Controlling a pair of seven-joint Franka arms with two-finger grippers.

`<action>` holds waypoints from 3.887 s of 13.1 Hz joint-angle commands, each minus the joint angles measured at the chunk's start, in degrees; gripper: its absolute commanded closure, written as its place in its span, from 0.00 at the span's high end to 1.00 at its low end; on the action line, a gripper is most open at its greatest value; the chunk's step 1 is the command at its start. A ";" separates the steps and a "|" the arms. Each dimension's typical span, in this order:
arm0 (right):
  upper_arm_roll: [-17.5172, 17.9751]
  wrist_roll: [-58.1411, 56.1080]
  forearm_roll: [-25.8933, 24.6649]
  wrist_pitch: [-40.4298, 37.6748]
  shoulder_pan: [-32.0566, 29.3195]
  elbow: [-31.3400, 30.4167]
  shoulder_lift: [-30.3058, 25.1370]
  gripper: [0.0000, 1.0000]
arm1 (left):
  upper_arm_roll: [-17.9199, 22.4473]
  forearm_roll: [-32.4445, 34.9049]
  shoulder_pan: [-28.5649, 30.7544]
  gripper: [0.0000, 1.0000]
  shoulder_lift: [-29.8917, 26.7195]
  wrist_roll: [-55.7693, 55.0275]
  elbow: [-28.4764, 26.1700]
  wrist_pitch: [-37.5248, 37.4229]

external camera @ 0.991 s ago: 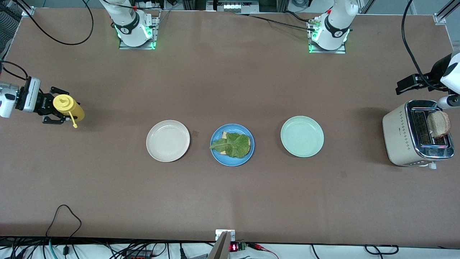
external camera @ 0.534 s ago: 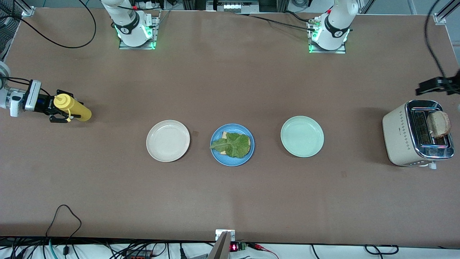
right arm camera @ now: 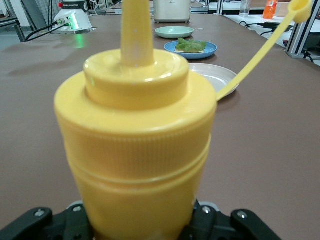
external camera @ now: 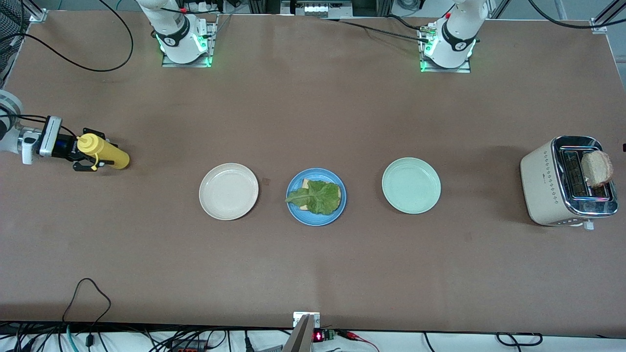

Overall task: Make sandwich in blue plate with both arms
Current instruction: 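Set down the mustard, open the right gripper while the left grasps bread, then lift the bread slice out of the toaster with the left gripper, then carry the bread with the left gripper onto the lettuce on the blue plate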

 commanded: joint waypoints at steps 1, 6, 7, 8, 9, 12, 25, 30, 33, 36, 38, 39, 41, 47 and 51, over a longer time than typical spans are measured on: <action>0.46 -0.25 1.20 -1.31 -1.12 1.36 1.96 0.18 | -1.16 -1.02 0.26 1.00 2.91 1.19 0.63 1.52; 0.38 0.19 1.28 -1.22 -1.12 1.45 2.05 1.00 | -0.99 -5.87 0.43 0.73 5.28 -2.87 -0.07 1.61; 0.29 0.36 1.29 -1.13 -1.12 1.62 1.96 1.00 | -0.82 -5.61 0.43 0.61 5.37 -3.30 -0.60 1.35; -0.67 0.54 1.98 -1.22 -1.12 2.58 1.79 1.00 | -0.82 -5.52 0.43 0.52 5.37 -5.31 -0.78 1.00; -1.46 0.63 2.25 -1.74 -1.21 3.38 1.26 1.00 | -0.73 -5.43 0.61 0.39 5.46 -6.72 -1.30 0.99; -4.36 0.45 1.29 -3.76 -2.09 5.57 -0.67 1.00 | -0.82 -5.35 1.22 0.09 5.72 -6.30 -1.39 0.99; -11.29 46.17 -5.73 -18.80 13.41 19.82 -28.94 1.00 | -5.55 -13.04 -8.87 0.01 3.35 -16.61 21.55 -28.54; -21.77 81.34 -14.42 -15.91 44.01 19.73 -36.27 1.00 | -8.64 -39.30 -19.67 0.01 10.10 -32.03 16.81 -16.01; -21.77 99.97 -23.47 -12.82 53.60 18.86 -36.36 1.00 | -8.72 -55.56 -27.06 0.01 16.60 -32.05 16.10 -5.11; -21.77 120.44 -28.85 -12.03 59.25 16.22 -36.10 1.00 | -8.64 -70.26 -31.28 0.01 20.92 -29.25 15.75 -0.51; -21.77 132.67 -28.86 -12.03 59.26 14.73 -35.57 1.00 | -8.64 -76.86 -33.48 0.01 21.19 -21.47 10.50 -0.07; -21.77 136.47 -29.03 -12.03 59.08 14.37 -35.57 1.00 | -8.64 -79.06 -34.62 0.02 21.10 -15.67 6.99 1.76; -21.77 137.39 -32.80 -12.20 59.17 14.37 -35.48 1.00 | -8.64 -79.96 -37.52 0.03 21.28 -9.56 3.19 4.76; -21.95 137.48 -33.78 -10.20 57.51 15.34 -35.49 1.00 | -8.73 -85.41 -42.63 0.01 24.70 2.49 -0.78 12.85; -21.95 137.57 -33.78 -10.35 56.71 15.16 -34.70 1.00 | -8.64 -88.75 -43.95 0.10 27.87 7.50 -0.25 15.05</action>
